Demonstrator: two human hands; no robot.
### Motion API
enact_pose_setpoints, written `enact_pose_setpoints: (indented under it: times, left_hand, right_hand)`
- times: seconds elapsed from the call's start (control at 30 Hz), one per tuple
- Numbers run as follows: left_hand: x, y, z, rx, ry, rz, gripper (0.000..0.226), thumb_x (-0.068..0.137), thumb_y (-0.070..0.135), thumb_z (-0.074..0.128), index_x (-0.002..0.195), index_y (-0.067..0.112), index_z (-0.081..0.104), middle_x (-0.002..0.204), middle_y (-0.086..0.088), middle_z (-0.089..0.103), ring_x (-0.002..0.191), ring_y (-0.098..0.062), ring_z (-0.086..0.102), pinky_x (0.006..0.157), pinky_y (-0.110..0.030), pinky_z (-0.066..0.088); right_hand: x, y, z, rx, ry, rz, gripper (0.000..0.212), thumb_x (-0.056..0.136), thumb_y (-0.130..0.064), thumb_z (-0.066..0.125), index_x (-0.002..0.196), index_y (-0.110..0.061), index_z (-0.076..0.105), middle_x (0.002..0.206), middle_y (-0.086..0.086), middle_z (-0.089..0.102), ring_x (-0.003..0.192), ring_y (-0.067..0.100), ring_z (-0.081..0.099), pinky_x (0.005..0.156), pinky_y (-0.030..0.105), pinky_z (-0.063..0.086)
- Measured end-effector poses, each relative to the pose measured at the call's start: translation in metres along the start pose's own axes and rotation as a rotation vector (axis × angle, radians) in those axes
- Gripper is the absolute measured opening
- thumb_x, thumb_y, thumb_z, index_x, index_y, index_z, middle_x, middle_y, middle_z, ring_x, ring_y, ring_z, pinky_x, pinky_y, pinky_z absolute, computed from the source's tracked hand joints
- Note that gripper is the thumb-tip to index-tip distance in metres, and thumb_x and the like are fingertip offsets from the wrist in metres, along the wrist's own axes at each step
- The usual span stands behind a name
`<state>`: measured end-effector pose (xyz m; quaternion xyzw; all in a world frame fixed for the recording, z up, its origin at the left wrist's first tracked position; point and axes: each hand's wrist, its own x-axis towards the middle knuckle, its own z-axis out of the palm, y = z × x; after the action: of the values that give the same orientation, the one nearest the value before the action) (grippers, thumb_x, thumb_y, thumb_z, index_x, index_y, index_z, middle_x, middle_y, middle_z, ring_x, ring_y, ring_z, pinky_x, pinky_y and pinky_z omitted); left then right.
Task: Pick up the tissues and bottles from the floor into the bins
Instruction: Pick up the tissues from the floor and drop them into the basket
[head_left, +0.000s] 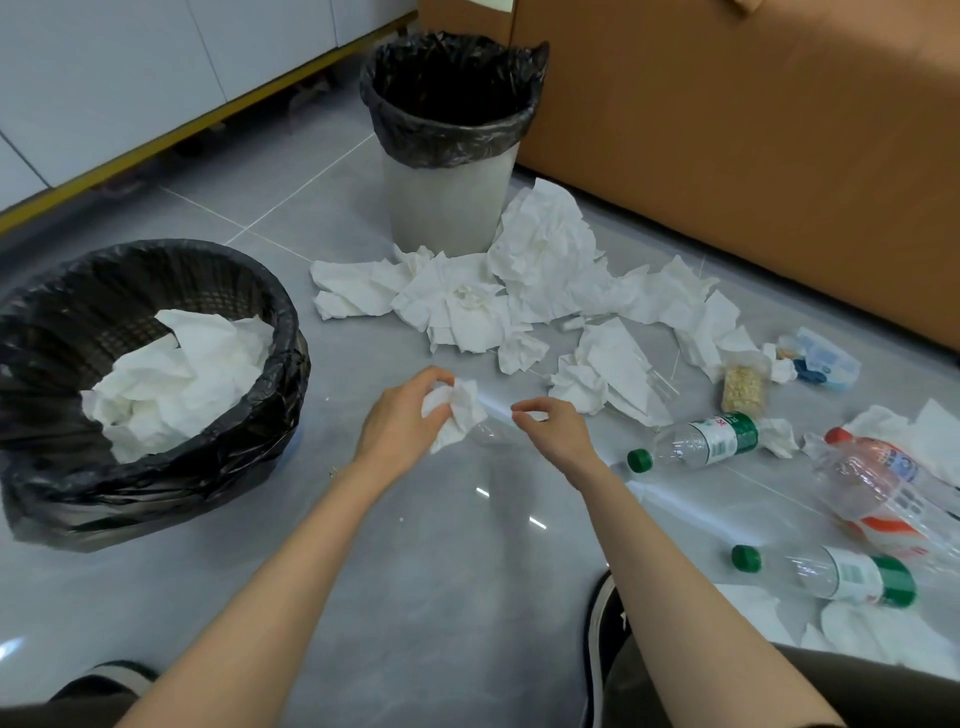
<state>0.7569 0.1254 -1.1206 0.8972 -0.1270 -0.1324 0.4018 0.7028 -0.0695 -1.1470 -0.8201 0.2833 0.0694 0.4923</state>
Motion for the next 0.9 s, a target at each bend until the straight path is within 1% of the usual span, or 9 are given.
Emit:
enact_pose_setpoints:
  times: [0.07, 0.13, 0.23, 0.4, 0.53, 0.67, 0.77, 0.83, 0.9]
  left_hand:
    - [0.004, 0.001, -0.001, -0.008, -0.002, 0.005, 0.026, 0.088, 0.029, 0.057, 0.114, 0.034, 0.058, 0.104, 0.007, 0.066, 0.095, -0.021, 0.062, 0.075, -0.031, 0.048]
    - [0.007, 0.002, -0.001, -0.017, -0.012, 0.006, 0.027, 0.088, 0.029, 0.057, 0.114, 0.034, 0.057, 0.104, 0.006, 0.067, 0.095, -0.021, 0.062, 0.075, -0.031, 0.048]
    - [0.010, 0.001, 0.000, -0.027, -0.027, -0.009, 0.028, 0.089, 0.028, 0.056, 0.117, 0.033, 0.057, 0.105, 0.007, 0.067, 0.096, -0.018, 0.062, 0.075, -0.028, 0.046]
    - [0.010, -0.003, 0.004, -0.026, -0.051, -0.028, 0.027, 0.090, 0.028, 0.056, 0.117, 0.033, 0.057, 0.104, 0.008, 0.067, 0.093, -0.017, 0.062, 0.072, -0.026, 0.044]
    - [0.011, -0.008, 0.006, -0.025, -0.050, -0.037, 0.027, 0.090, 0.028, 0.057, 0.116, 0.033, 0.058, 0.098, 0.010, 0.065, 0.091, -0.016, 0.061, 0.070, -0.026, 0.042]
    - [0.013, -0.010, 0.007, -0.032, -0.047, -0.041, 0.027, 0.089, 0.026, 0.058, 0.116, 0.033, 0.058, 0.093, 0.012, 0.062, 0.089, -0.017, 0.061, 0.071, -0.027, 0.044]
    - [0.013, -0.010, 0.007, -0.046, -0.046, -0.043, 0.028, 0.089, 0.026, 0.059, 0.116, 0.032, 0.059, 0.096, 0.011, 0.063, 0.090, -0.017, 0.061, 0.073, -0.028, 0.047]
    - [0.012, -0.009, 0.006, -0.043, -0.050, -0.048, 0.028, 0.089, 0.026, 0.059, 0.116, 0.032, 0.058, 0.099, 0.011, 0.065, 0.091, -0.016, 0.061, 0.074, -0.028, 0.047]
    - [0.012, -0.008, 0.005, -0.050, -0.053, -0.054, 0.028, 0.089, 0.027, 0.058, 0.117, 0.032, 0.058, 0.102, 0.009, 0.066, 0.092, -0.016, 0.062, 0.074, -0.028, 0.048]
  right_hand:
    - [0.011, 0.015, -0.004, -0.204, 0.072, 0.011, 0.034, 0.092, -0.021, 0.053, 0.126, -0.016, 0.059, 0.136, 0.003, 0.049, 0.123, 0.020, 0.047, 0.092, 0.027, 0.040]
    - [0.018, 0.029, -0.006, -0.346, 0.046, 0.032, 0.045, 0.095, -0.020, 0.049, 0.139, -0.019, 0.046, 0.153, 0.008, 0.027, 0.139, 0.027, 0.026, 0.104, 0.034, 0.033]
    - [0.024, 0.044, -0.006, -0.466, -0.017, 0.062, 0.050, 0.098, -0.026, 0.044, 0.146, -0.032, 0.033, 0.160, 0.003, 0.002, 0.143, 0.031, 0.003, 0.105, 0.040, 0.033]
    - [0.039, 0.053, 0.000, -0.575, -0.084, 0.149, 0.048, 0.100, -0.031, 0.034, 0.147, -0.036, 0.029, 0.160, -0.003, -0.005, 0.143, 0.034, 0.001, 0.105, 0.043, 0.034]
    - [0.047, 0.052, 0.005, -0.644, -0.113, 0.179, 0.040, 0.100, -0.030, 0.029, 0.138, -0.022, 0.039, 0.158, -0.005, 0.006, 0.138, 0.035, 0.010, 0.103, 0.046, 0.032]
    - [0.053, 0.053, 0.013, -0.657, -0.057, 0.190, 0.038, 0.100, -0.027, 0.028, 0.133, -0.013, 0.040, 0.150, -0.007, 0.024, 0.131, 0.030, 0.022, 0.100, 0.044, 0.031]
    - [0.056, 0.049, 0.014, -0.524, 0.041, 0.216, 0.038, 0.097, -0.018, 0.033, 0.131, -0.009, 0.044, 0.140, 0.005, 0.041, 0.127, 0.029, 0.028, 0.098, 0.041, 0.032]
    - [0.054, 0.042, 0.011, -0.381, 0.210, 0.150, 0.025, 0.093, -0.010, 0.036, 0.104, -0.005, 0.057, 0.106, 0.013, 0.056, 0.106, 0.031, 0.045, 0.083, 0.036, 0.039]
    - [0.049, 0.030, 0.003, -0.177, 0.389, 0.102, 0.027, 0.089, -0.003, 0.040, 0.073, -0.006, 0.061, 0.072, 0.007, 0.054, 0.072, 0.024, 0.049, 0.066, 0.029, 0.037]
